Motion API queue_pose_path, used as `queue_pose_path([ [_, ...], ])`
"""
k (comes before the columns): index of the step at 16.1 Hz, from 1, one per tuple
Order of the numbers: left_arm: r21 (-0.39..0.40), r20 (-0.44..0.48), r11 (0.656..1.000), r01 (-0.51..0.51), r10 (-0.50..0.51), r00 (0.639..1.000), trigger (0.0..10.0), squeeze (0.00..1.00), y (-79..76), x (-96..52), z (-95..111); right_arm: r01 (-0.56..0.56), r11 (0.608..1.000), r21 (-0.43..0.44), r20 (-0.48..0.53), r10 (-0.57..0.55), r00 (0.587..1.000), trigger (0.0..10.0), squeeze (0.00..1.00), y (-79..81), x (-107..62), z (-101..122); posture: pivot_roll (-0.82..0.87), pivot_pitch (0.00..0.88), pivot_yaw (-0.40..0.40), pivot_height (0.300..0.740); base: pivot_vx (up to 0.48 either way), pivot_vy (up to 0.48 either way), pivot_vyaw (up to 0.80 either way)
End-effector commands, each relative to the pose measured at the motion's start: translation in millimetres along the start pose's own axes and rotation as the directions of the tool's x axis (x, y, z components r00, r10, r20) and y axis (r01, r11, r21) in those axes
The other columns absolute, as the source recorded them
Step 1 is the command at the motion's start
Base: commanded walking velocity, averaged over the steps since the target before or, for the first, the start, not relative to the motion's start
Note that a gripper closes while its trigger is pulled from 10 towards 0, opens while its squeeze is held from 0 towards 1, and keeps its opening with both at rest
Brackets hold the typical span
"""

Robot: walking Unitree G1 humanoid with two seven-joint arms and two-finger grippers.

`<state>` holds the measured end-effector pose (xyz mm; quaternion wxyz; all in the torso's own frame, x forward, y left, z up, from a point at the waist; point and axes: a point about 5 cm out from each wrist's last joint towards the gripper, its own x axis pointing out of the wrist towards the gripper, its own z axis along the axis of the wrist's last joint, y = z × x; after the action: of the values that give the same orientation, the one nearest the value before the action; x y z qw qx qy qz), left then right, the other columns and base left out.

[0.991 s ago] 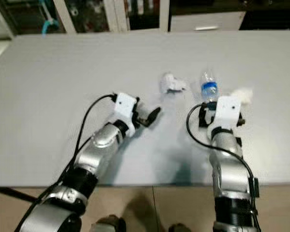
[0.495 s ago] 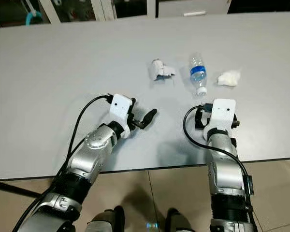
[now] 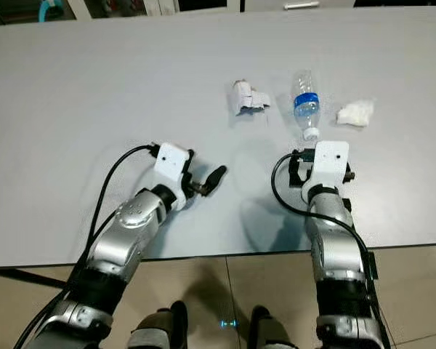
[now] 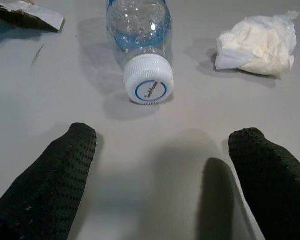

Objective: Picking trash to rubbish bin

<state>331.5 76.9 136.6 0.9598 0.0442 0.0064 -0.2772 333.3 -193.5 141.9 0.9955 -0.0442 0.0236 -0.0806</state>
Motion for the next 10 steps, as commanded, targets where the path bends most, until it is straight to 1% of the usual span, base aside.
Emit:
queue_pose_path([
  [1,0.017,-0.009,1.0,0.004,-0.004,1.0,10.0,0.0,0.5,-4.4,0.6,-0.015,1.0,-0.003,-0.048,0.014,0.999,10.0,0.0,1.8,-0.2,-12.7,0.24,0.3,0.047,0.74,0.0,0.0,0.0],
  [6,0.028,-0.019,0.999,-0.02,0.02,1.0,10.0,0.0,6.7,-13.0,2.0,-0.03,0.999,-0.013,-0.018,0.03,0.999,10.0,0.0,0.9,7.7,-18.2,0.28,0.32,0.049,0.74,0.0,0.0,0.0],
  [10,0.041,-0.028,0.998,-0.039,0.04,0.999,10.0,0.0,12.0,-20.7,2.8,-0.052,0.999,-0.012,-0.001,0.052,0.999,10.0,0.0,5.3,14.9,-19.8,0.31,0.333,0.048,0.74,0.0,0.0,0.0],
])
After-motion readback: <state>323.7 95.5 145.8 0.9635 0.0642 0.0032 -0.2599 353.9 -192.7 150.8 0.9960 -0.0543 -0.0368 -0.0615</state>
